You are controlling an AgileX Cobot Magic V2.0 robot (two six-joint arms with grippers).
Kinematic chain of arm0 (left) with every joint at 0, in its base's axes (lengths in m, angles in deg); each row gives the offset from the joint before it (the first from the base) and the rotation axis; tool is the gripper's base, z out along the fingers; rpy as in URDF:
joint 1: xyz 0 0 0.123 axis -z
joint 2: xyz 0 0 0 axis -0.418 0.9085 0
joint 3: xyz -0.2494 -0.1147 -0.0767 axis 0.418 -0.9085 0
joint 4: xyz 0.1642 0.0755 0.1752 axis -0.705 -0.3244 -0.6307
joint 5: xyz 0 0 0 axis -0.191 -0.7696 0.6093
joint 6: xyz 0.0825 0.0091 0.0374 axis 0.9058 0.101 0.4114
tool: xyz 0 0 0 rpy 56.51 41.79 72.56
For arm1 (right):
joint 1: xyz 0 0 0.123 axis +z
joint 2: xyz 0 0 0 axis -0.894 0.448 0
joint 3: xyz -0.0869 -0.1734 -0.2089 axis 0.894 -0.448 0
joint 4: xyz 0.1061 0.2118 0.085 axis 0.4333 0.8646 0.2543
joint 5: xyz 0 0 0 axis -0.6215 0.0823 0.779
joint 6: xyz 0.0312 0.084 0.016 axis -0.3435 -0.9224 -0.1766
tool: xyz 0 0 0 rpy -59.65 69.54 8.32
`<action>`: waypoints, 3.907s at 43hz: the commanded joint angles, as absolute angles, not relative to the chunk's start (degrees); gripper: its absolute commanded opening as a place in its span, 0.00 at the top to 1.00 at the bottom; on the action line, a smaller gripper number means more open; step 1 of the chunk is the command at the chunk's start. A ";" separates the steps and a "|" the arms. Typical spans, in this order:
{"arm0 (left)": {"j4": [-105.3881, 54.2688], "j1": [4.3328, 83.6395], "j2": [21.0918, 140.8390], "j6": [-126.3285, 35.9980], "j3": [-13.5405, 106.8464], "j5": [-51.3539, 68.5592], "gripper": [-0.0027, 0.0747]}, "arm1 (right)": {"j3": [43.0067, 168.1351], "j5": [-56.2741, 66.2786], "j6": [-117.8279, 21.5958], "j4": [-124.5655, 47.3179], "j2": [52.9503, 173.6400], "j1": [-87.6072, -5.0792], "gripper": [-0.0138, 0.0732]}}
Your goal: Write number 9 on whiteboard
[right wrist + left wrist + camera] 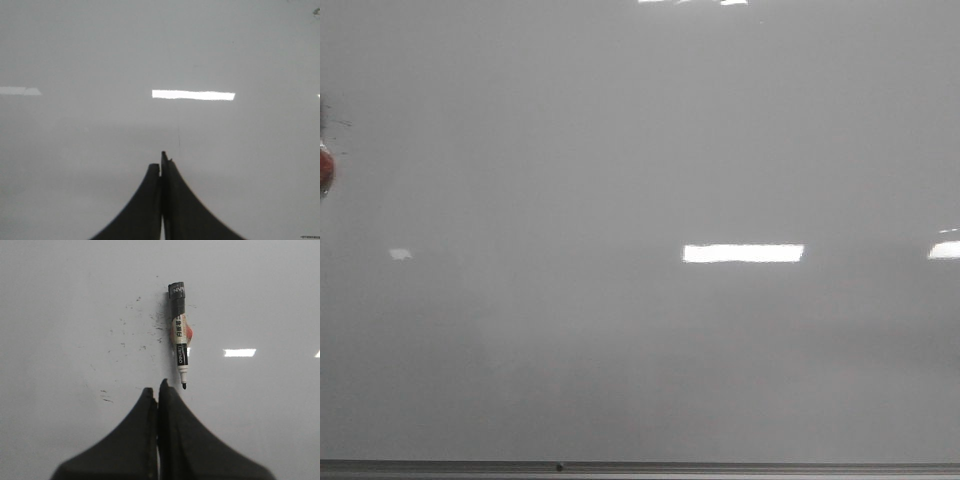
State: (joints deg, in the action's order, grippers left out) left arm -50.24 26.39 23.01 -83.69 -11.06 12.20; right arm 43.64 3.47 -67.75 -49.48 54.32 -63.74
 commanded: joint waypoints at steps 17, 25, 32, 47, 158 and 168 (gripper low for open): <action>-50.04 26.27 21.94 -84.28 -11.21 17.30 0.99 | 43.82 -1.17 -67.83 -50.06 53.24 -64.01 0.91; -49.90 26.27 21.94 -84.28 -11.21 20.71 0.99 | 43.84 -2.82 -67.83 -50.06 53.24 -64.01 0.91; -48.71 26.40 21.94 -84.28 -7.18 24.91 0.99 | 47.35 -2.87 -67.83 -50.02 53.24 -64.01 0.91; -50.85 26.40 34.82 -84.28 11.56 8.08 0.99 | 66.67 11.00 -67.83 -49.03 61.28 -64.01 0.91; -47.86 31.31 108.78 -84.96 30.01 28.22 0.95 | 70.25 12.59 -67.83 -49.09 68.80 -64.01 0.17; -47.86 31.67 106.54 -84.96 30.01 23.77 0.99 | 70.25 12.59 -67.83 -49.09 68.80 -64.01 0.17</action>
State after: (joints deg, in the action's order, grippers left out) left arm -47.86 31.32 110.04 -84.96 28.28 23.32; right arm 68.18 16.94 -67.75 -49.03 67.83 -63.74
